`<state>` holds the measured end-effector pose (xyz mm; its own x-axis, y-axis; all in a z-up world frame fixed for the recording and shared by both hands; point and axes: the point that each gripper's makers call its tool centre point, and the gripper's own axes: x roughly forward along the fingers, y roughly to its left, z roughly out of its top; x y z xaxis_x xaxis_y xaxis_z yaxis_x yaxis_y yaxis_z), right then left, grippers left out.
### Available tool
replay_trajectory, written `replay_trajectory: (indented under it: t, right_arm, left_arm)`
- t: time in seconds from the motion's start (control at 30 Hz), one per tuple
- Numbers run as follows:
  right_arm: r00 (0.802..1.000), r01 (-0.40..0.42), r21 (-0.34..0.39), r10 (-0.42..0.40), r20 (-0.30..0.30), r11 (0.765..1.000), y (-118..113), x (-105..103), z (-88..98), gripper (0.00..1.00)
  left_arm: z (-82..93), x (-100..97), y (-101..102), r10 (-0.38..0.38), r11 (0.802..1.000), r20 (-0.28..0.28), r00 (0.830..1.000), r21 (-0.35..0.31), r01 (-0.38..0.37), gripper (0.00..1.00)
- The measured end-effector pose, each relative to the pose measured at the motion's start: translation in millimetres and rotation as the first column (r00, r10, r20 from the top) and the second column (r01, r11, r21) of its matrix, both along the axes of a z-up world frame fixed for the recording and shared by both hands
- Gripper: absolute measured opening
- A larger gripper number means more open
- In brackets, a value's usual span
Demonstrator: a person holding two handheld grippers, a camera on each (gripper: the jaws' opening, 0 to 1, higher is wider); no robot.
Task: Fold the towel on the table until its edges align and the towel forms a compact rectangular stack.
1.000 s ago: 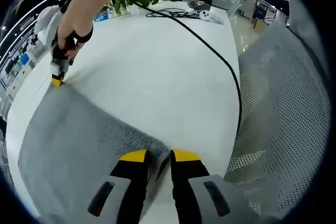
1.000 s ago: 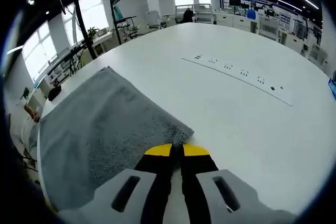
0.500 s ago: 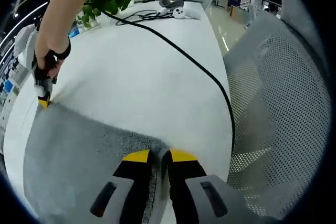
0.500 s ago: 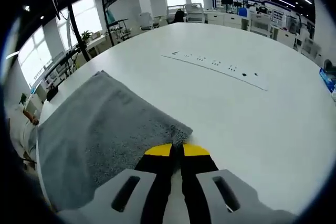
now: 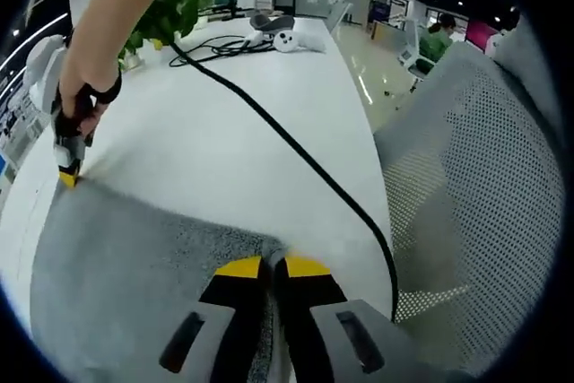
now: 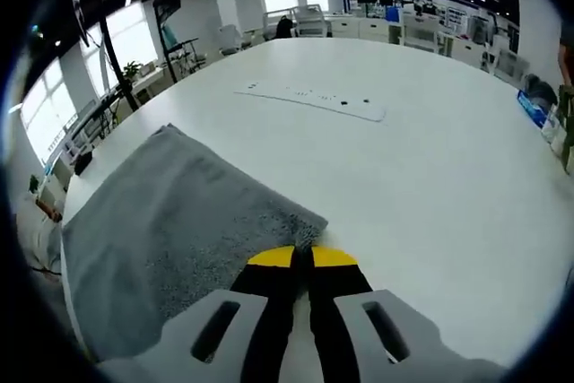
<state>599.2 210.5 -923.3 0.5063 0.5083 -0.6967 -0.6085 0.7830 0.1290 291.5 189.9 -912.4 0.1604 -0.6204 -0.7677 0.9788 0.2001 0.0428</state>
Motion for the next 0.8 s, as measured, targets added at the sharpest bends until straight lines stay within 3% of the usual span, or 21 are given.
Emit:
replay_trajectory:
  t: [0.1,0.3,0.6,0.8]
  right_arm:
    - [1.000,0.025,0.008,-0.025,0.006,1.000,-18.4,-5.1,0.8,0.02]
    - [0.998,0.061,0.001,-0.061,0.028,0.998,-47.4,-4.9,0.6,0.03]
    - [0.996,0.083,0.040,-0.084,0.039,0.996,-44.4,-13.3,8.2,0.02]
    - [0.995,0.092,0.041,-0.093,0.028,0.995,-43.1,-12.6,9.5,0.02]
  left_arm:
    - [0.2,-1.6,-18.7,-0.038,0.999,0.033,0.999,0.006,0.038,0.07]
    - [0.3,0.0,-41.9,-0.050,0.998,0.025,0.998,-0.030,0.051,0.07]
    - [-0.3,0.6,-44.2,-0.052,0.998,0.023,0.998,-0.038,0.053,0.07]
    - [0.4,1.2,-42.6,0.003,0.998,-0.022,1.000,-0.069,-0.005,0.06]
